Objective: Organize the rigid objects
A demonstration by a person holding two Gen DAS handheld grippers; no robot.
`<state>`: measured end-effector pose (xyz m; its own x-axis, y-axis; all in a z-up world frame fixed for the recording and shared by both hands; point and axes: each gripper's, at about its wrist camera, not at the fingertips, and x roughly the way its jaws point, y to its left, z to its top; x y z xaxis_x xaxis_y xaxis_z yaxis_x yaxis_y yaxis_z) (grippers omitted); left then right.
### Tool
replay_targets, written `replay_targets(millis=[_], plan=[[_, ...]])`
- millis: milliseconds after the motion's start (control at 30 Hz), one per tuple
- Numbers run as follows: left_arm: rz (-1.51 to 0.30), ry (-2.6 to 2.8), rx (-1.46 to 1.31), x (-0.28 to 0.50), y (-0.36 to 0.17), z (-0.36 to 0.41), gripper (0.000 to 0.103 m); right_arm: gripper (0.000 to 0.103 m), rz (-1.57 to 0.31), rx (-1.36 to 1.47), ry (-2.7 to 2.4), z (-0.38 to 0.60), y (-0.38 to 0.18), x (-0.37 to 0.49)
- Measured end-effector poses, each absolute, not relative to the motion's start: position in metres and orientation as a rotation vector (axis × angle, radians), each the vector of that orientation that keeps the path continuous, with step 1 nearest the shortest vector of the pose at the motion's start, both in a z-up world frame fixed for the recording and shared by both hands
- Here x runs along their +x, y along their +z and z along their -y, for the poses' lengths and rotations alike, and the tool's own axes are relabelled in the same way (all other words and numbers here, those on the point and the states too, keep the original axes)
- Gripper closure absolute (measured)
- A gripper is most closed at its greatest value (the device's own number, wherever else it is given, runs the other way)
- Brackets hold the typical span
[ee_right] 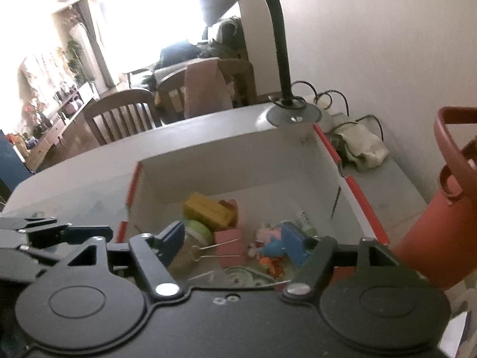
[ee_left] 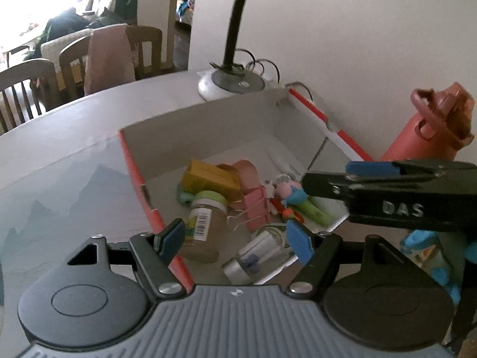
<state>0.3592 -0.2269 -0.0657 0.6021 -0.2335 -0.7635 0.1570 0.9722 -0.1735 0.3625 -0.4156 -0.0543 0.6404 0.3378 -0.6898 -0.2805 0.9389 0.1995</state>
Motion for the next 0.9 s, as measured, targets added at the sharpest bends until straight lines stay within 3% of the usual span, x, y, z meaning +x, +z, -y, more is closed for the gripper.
replay_targets(millis=[600, 733, 900], plan=[[-0.805, -0.211, -0.151, 0.31, -0.033, 0.185, 0.018, 0.001, -0.603, 0.073, 0.402, 0.41, -0.018, 0.276], [-0.784, -0.213, -0.137, 0.301, -0.027, 0.183, 0.001, 0.001, -0.578, 0.066, 0.404, 0.405, -0.015, 0.263], [-0.772, -0.229, -0.128, 0.289, -0.021, 0.181, 0.0, 0.001, -0.565, 0.076, 0.383, 0.402, -0.013, 0.251]])
